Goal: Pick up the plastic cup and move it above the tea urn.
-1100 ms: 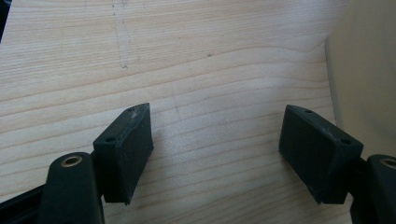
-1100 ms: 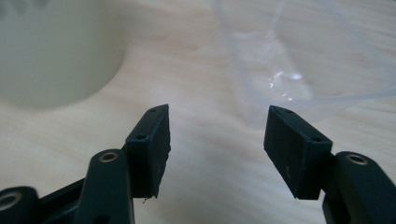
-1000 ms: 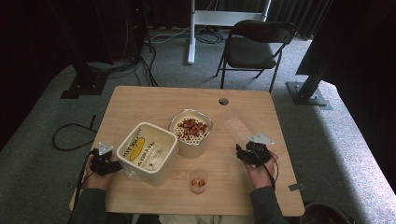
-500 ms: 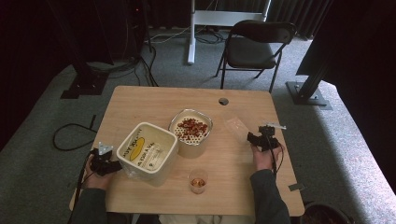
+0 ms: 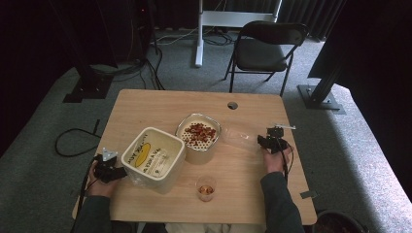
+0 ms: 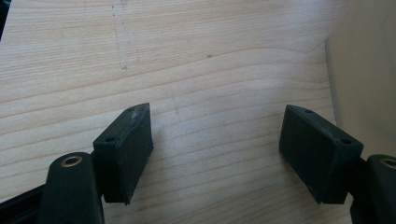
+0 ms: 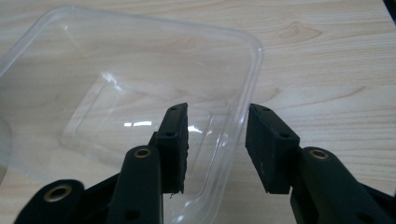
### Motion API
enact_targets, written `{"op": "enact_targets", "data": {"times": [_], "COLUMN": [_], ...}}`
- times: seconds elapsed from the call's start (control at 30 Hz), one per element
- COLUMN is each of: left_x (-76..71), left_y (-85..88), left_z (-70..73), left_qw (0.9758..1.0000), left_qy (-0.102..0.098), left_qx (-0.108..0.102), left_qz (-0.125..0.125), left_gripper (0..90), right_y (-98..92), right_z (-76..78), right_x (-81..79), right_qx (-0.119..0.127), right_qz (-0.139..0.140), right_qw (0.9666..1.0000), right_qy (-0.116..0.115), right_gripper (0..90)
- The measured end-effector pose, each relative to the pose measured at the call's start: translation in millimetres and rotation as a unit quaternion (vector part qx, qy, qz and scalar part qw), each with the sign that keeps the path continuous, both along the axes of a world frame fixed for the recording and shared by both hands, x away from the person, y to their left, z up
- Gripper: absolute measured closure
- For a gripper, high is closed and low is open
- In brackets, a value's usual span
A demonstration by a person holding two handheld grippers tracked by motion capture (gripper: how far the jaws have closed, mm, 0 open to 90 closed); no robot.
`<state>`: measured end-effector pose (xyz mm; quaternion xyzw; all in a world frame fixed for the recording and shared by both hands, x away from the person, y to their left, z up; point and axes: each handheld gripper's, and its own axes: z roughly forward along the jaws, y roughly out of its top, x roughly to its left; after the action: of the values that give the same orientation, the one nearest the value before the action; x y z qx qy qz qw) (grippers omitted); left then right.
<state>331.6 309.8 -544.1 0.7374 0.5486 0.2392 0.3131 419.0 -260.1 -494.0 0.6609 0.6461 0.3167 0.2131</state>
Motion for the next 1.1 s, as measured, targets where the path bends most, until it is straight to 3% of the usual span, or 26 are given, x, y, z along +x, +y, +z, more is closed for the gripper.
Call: {"op": "enact_targets", "data": {"times": [0.07, 0.23, 0.53, 0.63, 0.83, 1.07, 1.1], "left_x": [0.0, 0.0, 0.2, 0.2, 0.2, 0.2, 0.2], "left_y": [0.0, 0.0, 0.0, 0.0, -0.1, -0.1, -0.1], "left_z": [0.0, 0.0, 0.0, 0.0, 0.0, 0.0, 0.0], "left_qw": [1.0, 1.0, 1.0, 1.0, 1.0, 1.0, 1.0], "left_qy": [0.0, 0.0, 0.0, 0.0, 0.0, 0.0, 0.0], "left_qx": [0.0, 0.0, 0.0, 0.0, 0.0, 0.0, 0.0], "left_qz": [0.0, 0.0, 0.0, 0.0, 0.0, 0.0, 0.0], "left_gripper": [26.5, 26.4, 26.5, 26.5, 26.5, 26.5, 26.5], "right_y": [2.7, -1.1, 0.7, -1.4, -7.8, -6.5, -4.7], "right_z": [1.2, -1.8, 0.5, 3.2, 18.5, 32.6, 37.2], "right_x": [-0.7, 4.9, 20.8, 24.3, 26.5, 33.8, 35.6], "right_qx": [-0.011, 0.001, -0.005, 0.008, 0.024, 0.032, 0.042], "right_qz": [0.01, 0.007, 0.016, 0.014, -0.001, -0.012, -0.013], "right_qw": [0.9999, 1.0, 0.9997, 0.9997, 0.9996, 0.9989, 0.9983], "right_qy": [0.001, -0.001, 0.017, 0.019, -0.012, -0.032, -0.039], "right_gripper": [66.6, 82.6, 85.8, 86.7, 88.1, 88.2, 88.2]}}
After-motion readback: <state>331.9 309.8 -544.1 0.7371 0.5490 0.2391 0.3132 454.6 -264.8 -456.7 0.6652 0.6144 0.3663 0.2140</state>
